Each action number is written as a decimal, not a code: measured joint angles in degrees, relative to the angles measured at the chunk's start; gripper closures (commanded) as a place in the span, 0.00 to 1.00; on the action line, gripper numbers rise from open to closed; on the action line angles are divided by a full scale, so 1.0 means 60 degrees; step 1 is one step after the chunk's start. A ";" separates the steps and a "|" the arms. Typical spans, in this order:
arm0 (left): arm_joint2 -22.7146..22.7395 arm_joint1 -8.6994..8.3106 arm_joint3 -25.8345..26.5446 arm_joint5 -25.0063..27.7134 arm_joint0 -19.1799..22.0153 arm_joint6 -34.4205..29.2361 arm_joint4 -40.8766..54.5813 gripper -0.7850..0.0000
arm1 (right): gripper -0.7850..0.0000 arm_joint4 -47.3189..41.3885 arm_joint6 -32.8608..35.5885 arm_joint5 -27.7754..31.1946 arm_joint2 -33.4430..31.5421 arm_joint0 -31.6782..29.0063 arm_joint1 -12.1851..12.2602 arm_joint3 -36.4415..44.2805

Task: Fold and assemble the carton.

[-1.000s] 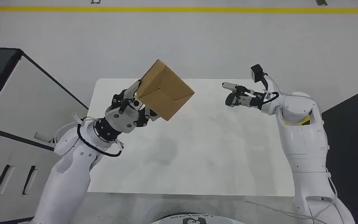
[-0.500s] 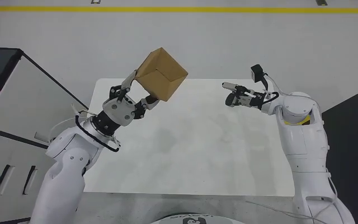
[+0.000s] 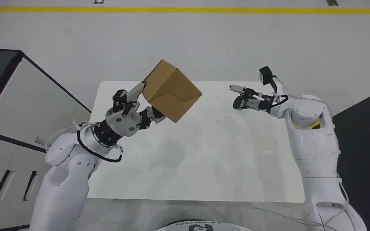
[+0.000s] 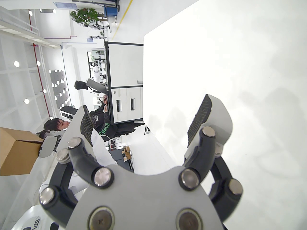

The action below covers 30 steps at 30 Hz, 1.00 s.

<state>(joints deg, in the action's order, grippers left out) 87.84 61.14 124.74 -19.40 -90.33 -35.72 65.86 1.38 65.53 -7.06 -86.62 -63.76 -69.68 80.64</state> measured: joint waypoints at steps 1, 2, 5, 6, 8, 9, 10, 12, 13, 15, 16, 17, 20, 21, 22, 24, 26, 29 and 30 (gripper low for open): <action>0.0000 0.0000 0.0001 0.0000 0.0000 0.0015 0.0001 1.00 | 0.00 0.0000 0.0000 0.0000 0.0000 0.0000 0.0000 0.0000; 0.0000 0.0000 0.0001 0.0000 0.0000 0.0020 0.0001 1.00 | 0.00 0.0000 0.0000 0.0000 0.0000 0.0000 0.0000 0.0000; -0.0013 -0.0003 -0.0076 0.0226 0.0025 0.0024 -0.0376 1.00 | 0.00 0.0000 0.0000 0.0000 0.0000 0.0000 0.0000 0.0000; -0.0002 -0.0015 -0.0150 0.0426 0.0052 -0.0083 -0.0783 1.00 | 0.00 0.0000 0.0000 0.0000 0.0000 0.0000 0.0000 0.0000; 0.0056 -0.0059 -0.0267 0.0751 0.0099 -0.0392 -0.1735 1.00 | 0.00 0.0000 0.0000 0.0000 0.0000 0.0000 0.0000 0.0000; 0.0088 -0.0091 -0.0341 0.0992 0.0116 -0.0643 -0.2428 1.00 | 0.00 0.0000 0.0000 0.0000 0.0000 0.0000 0.0000 0.0000; 0.0113 -0.0115 -0.0401 0.1185 0.0130 -0.0849 -0.2929 1.00 | 0.00 0.0000 0.0000 0.0000 0.0000 0.0000 0.0000 0.0000; 0.0157 -0.0167 -0.0561 0.1649 0.0161 -0.1348 -0.3980 1.00 | 0.00 0.0000 0.0000 0.0000 0.0000 0.0000 0.0000 0.0000; 0.0159 -0.0181 -0.0642 0.1832 0.0173 -0.1541 -0.4298 1.00 | 0.00 0.0000 0.0000 0.0000 0.0000 0.0000 0.0000 0.0000; 0.0155 -0.0199 -0.0913 0.2290 0.0246 -0.1870 -0.4826 1.00 | 0.00 0.0000 0.0000 0.0000 0.0000 0.0000 0.0000 0.0000; 0.0123 -0.0197 -0.1071 0.2537 0.0286 -0.1958 -0.5008 1.00 | 0.00 0.0000 0.0000 0.0000 0.0000 0.0000 0.0000 0.0000; 0.0094 -0.0191 -0.1205 0.2796 0.0309 -0.1980 -0.5076 1.00 | 0.00 0.0000 0.0000 0.0000 0.0000 0.0000 0.0000 0.0000; 0.0075 -0.0184 -0.1228 0.2884 0.0317 -0.1956 -0.4902 1.00 | 0.00 0.0000 0.0000 0.0000 0.0000 0.0000 0.0000 0.0000; 0.0077 -0.0184 -0.1217 0.2803 0.0315 -0.1954 -0.4893 1.00 | 0.00 0.0000 0.0000 0.0000 0.0000 0.0000 0.0000 0.0000; 0.0078 -0.0184 -0.1215 0.2783 0.0314 -0.1953 -0.4893 1.00 | 0.00 0.0000 0.0000 0.0000 0.0000 0.0000 0.0000 0.0000; 0.0084 -0.0202 -0.1172 0.2835 0.0335 -0.1904 -0.5033 1.00 | 0.00 0.0000 0.0000 0.0000 0.0000 0.0000 0.0000 0.0000; 0.0029 -0.0233 -0.1195 0.2929 0.0385 -0.1921 -0.5703 1.00 | 0.00 0.0000 0.0000 0.0000 0.0000 0.0000 0.0000 0.0000; -0.0097 -0.0244 -0.1401 0.3457 0.0552 -0.1663 -0.7039 1.00 | 0.00 0.0000 0.0000 0.0000 0.0000 0.0000 0.0000 0.0000; -0.0155 -0.0265 -0.1461 0.3708 0.0612 -0.1645 -0.7745 1.00 | 0.00 0.0000 0.0000 0.0000 0.0000 0.0000 0.0000 0.0000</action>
<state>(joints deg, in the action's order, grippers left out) 86.91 59.54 115.97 2.85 -86.66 -45.60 19.39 1.38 65.53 -7.06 -86.62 -63.76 -69.68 80.64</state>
